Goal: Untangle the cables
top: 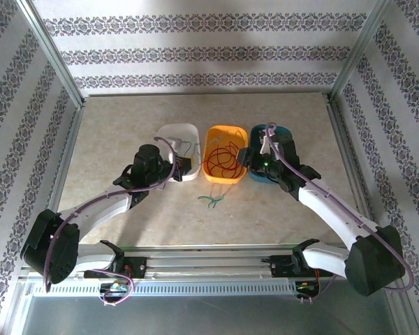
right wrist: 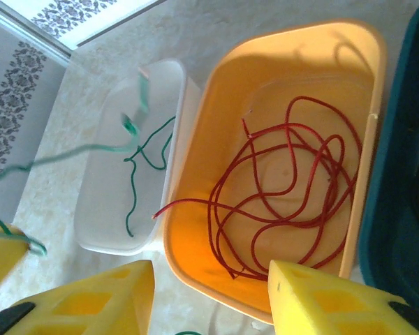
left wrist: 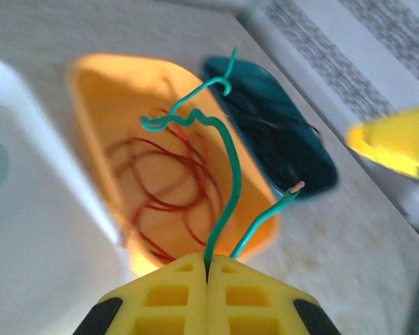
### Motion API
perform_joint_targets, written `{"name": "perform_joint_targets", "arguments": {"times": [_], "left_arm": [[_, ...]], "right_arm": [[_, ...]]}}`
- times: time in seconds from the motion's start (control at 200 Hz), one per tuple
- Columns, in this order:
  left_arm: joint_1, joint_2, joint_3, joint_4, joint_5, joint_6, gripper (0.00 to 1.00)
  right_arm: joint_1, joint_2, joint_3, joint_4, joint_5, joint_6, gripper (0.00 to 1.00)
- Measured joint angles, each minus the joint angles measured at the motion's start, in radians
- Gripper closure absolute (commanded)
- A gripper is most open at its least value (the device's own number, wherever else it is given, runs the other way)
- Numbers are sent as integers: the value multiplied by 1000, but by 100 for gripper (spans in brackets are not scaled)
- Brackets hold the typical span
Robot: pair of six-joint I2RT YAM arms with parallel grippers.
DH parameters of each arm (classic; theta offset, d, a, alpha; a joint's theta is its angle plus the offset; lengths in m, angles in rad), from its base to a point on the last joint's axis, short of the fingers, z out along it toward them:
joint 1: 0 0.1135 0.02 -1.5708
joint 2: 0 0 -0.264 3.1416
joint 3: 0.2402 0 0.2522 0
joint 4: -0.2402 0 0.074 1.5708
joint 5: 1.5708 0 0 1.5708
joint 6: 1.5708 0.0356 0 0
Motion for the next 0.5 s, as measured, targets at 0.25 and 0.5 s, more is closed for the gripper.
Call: {"name": "perform_joint_targets", "arguments": {"times": [0.25, 0.5], "left_arm": [[64, 35, 0, 0, -180, -31, 100], [64, 198, 60, -1, -307, -2, 46]], "right_arm": [[0, -27, -3, -16, 19, -2, 53], [37, -8, 6, -60, 1, -50, 53]]}}
